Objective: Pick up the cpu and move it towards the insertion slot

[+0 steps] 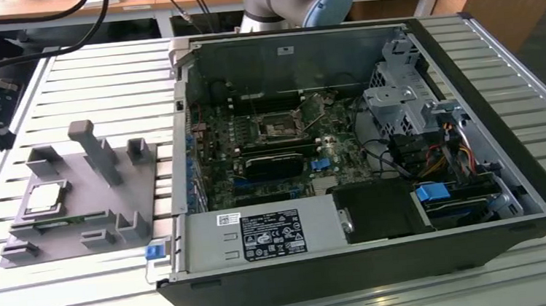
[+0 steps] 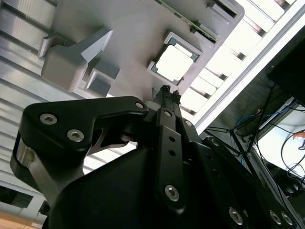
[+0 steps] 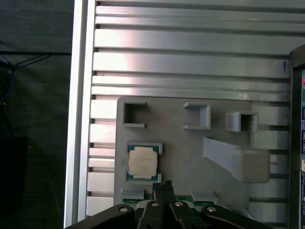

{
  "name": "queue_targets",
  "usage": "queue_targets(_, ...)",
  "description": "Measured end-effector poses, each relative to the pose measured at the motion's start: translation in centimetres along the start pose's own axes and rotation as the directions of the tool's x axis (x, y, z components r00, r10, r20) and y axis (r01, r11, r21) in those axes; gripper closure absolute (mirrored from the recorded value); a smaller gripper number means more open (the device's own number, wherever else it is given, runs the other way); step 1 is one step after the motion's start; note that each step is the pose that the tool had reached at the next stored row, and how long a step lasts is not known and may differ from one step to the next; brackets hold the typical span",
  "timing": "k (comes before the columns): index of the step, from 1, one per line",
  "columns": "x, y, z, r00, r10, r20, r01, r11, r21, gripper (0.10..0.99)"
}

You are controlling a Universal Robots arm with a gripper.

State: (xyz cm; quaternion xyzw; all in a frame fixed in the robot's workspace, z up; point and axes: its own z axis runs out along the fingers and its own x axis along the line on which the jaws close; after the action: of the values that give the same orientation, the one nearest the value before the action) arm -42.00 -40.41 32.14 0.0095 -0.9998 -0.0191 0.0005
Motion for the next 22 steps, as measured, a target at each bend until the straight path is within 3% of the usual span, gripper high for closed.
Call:
queue_targets(8,0.03,-0.04,0.43,1.0,0.0,0.0002,0.0,1.0,0.0,0.98)
queue_targets(18,0.07,-0.1,1.5,1.0,0.0,0.0001,0.0,1.0,0.0,0.98)
queue_targets(21,0.09,-0.11,1.79,1.0,0.0,0.0001,0.0,1.0,0.0,0.918)
queue_targets(22,0.1,-0.12,1.86,1.0,0.0,0.0001,0.0,1.0,0.0,0.855)
